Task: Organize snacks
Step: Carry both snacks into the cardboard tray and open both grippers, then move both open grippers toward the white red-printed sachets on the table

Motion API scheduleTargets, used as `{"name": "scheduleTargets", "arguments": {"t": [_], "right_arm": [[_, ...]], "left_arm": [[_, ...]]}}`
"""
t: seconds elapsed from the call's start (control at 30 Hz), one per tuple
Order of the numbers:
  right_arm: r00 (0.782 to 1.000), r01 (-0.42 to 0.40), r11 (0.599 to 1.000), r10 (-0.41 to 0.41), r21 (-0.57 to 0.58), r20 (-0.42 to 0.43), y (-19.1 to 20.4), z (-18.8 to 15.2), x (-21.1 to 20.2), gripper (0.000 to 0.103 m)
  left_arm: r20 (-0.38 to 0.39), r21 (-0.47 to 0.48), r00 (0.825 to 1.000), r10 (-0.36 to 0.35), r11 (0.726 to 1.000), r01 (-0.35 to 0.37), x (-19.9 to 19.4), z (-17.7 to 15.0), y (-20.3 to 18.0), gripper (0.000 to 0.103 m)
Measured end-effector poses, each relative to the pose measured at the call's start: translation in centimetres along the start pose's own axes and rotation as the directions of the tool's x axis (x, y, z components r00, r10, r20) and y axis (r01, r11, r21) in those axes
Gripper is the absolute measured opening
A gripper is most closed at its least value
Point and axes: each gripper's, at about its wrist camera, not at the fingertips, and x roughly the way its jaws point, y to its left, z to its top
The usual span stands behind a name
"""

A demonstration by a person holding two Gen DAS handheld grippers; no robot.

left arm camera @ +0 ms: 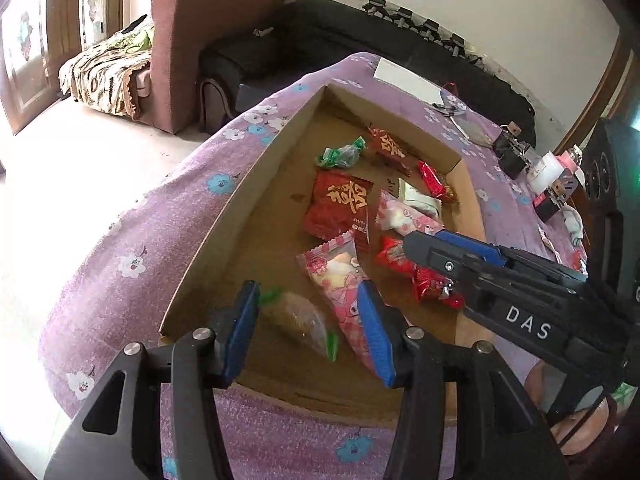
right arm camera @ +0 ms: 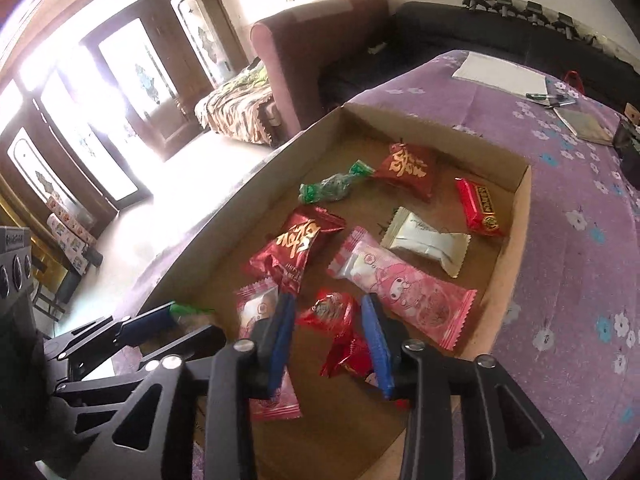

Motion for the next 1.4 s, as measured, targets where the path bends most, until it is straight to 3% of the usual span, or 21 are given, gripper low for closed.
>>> {"name": "scheduleTargets", "arguments": {"t": [0.23, 0.37, 0.57, 0.77, 1.4], "right_arm": [[0.999, -0.005, 0.999, 0.002, 0.043, 0.05, -1.4, -0.2, -2.6, 0.04], [0.996, 0.005, 0.998, -0.01, 0.06, 0.088, -2.3, -1.1, -4.5, 0.05], [0.994, 0.037, 0.995, -0.047, 0.096, 0.101, -4.5, -3.2, -6.5, 0.057], [0.991, 0.055, 0.984, -0.075, 0.167, 0.114, -7.9, -5.4, -8.3, 0.057], [0.959, 0.15, 0.906, -0.231, 0.396, 0.166, -20.8, -11.6, -16.6, 0.058]], "left_arm": [[0.052, 0.035, 0.998, 0.034, 0.999, -0.036, -1.8, -0.2, -1.2, 0.049], [0.088, 0.081, 0.994, 0.072, 0.994, -0.079, -2.7, -0.5, -2.5, 0.049], [0.096, 0.149, 0.994, 0.059, 0.986, -0.073, -3.5, -1.3, -5.1, 0.049], [0.105, 0.222, 0.993, 0.06, 0.972, -0.082, -4.0, -2.4, -8.2, 0.049], [0.125, 0.464, 0.989, 0.08, 0.876, -0.13, -4.2, -5.1, -18.5, 0.049]]}}
